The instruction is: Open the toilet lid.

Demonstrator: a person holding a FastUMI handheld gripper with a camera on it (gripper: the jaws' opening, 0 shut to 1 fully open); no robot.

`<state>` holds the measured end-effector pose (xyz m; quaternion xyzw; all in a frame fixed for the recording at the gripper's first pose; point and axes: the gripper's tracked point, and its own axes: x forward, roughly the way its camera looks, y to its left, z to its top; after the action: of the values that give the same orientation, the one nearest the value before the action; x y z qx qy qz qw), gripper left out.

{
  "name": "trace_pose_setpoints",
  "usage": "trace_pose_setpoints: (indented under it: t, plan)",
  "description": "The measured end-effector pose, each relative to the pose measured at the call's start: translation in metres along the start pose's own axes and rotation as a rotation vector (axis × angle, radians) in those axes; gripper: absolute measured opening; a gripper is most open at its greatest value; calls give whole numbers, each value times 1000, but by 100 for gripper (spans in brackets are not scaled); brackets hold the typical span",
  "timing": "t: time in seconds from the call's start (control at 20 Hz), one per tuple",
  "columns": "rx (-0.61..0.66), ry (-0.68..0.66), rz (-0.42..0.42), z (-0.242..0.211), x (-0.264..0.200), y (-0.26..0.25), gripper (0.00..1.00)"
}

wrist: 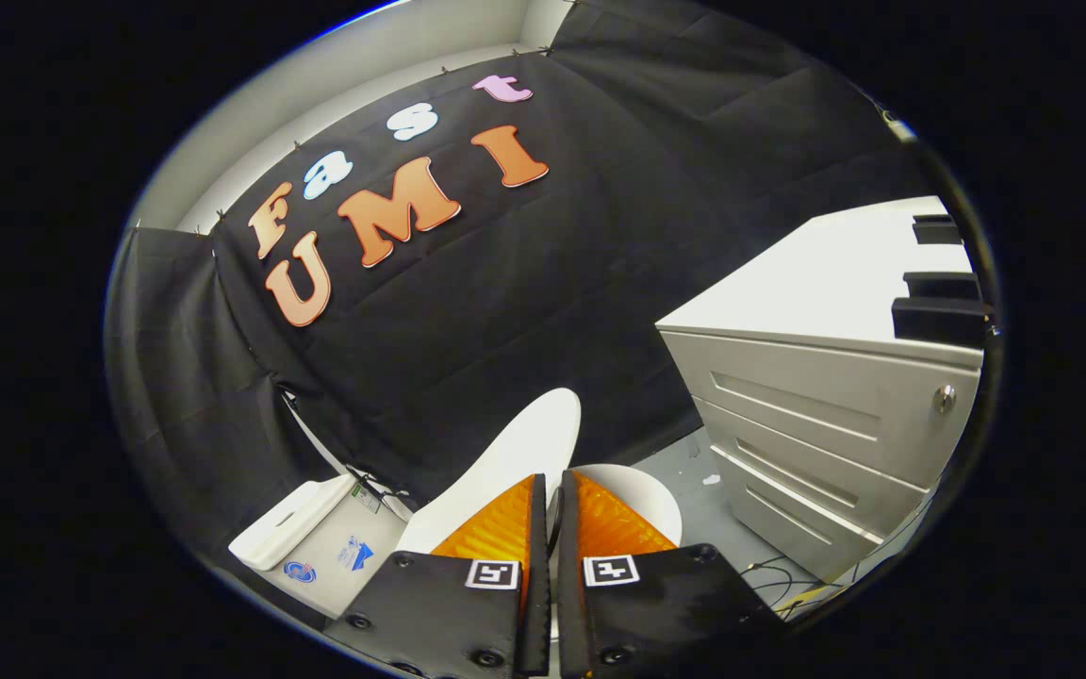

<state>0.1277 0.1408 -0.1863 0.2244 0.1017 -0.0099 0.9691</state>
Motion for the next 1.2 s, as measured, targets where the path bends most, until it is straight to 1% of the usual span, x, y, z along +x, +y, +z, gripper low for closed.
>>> trace_pose_setpoints:
  t: [0.15,0.4,0.75,1.0,1.2]
  plan:
    - [-22,-19,38,17,4,26,12]
    - [-96,-23,97,35,8,68,11]
    - [-209,-20,155,51,12,120,12]
    - [-230,-16,209,61,16,160,12]
    - [-300,-27,223,65,14,189,12]
